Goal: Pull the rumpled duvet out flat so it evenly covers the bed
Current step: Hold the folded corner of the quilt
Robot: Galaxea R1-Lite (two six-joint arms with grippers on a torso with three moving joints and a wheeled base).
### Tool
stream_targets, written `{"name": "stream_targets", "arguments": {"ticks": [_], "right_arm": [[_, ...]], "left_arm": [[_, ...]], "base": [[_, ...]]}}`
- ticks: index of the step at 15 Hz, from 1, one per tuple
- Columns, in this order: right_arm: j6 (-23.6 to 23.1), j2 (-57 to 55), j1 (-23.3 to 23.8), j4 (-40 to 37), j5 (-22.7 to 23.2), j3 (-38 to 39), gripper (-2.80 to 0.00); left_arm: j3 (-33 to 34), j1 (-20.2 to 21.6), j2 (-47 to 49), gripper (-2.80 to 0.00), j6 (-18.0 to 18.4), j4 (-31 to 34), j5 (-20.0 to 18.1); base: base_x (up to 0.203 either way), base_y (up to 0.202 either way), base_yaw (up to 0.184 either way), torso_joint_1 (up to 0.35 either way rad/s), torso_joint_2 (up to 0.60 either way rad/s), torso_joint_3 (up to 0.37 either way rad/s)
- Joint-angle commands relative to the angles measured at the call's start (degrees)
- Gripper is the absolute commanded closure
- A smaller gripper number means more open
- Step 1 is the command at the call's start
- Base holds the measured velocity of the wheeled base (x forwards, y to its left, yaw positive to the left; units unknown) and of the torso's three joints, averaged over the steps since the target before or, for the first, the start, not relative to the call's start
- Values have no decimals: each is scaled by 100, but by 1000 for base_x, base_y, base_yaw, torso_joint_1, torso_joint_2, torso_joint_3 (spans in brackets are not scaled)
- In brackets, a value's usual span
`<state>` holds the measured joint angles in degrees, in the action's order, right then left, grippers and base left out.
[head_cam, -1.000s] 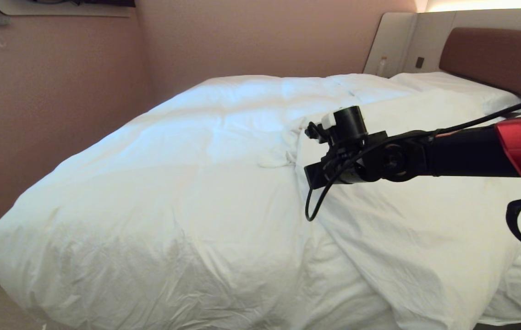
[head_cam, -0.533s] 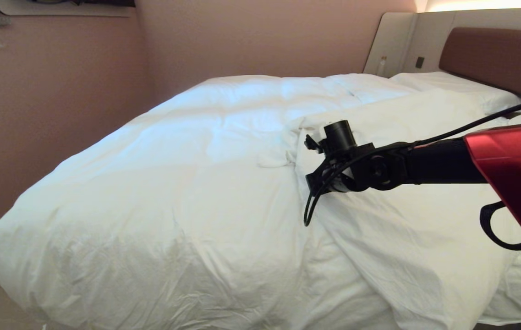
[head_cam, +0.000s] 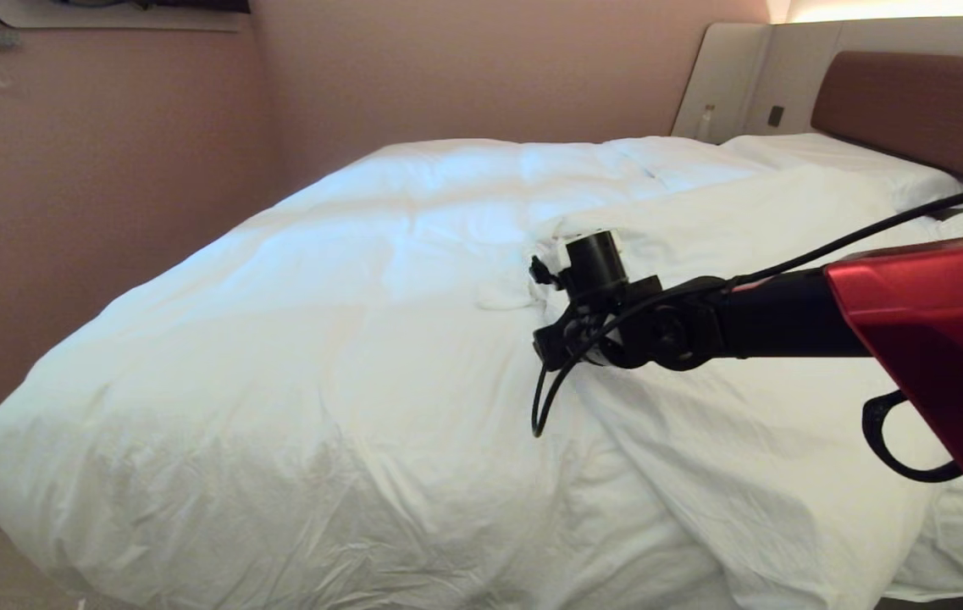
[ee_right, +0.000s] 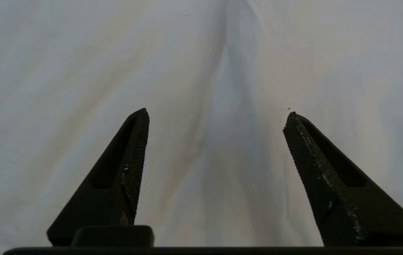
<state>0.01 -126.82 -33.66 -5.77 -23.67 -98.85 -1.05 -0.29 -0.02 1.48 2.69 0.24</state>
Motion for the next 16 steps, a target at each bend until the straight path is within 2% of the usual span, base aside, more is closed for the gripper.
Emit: {"name": "stream_targets", "arguments": {"ticks": [1, 8, 12, 15, 16], "right_arm": [[-29, -162, -15, -19, -118, -73, -280], [-37, -827, 26, -4, -663, -406, -280], [-164, -960, 26, 12, -1329, -559, -280], [-246, -892, 17, 23, -1454, -565, -280], [-307, -896, 17, 23, -1645, -578, -280]], "left_arm": [[-1, 3, 2, 0, 2, 3, 2], [-1, -6, 2, 0, 2, 3, 2], [-1, -5, 2, 0, 2, 3, 0], [-1, 3, 2, 0, 2, 3, 2], [-1, 1, 2, 0, 2, 3, 2]], "base": [[0, 0, 0, 0, 0, 0], [0, 0, 0, 0, 0, 0], [0, 0, 0, 0, 0, 0], [0, 0, 0, 0, 0, 0], [0, 0, 0, 0, 0, 0]]}}
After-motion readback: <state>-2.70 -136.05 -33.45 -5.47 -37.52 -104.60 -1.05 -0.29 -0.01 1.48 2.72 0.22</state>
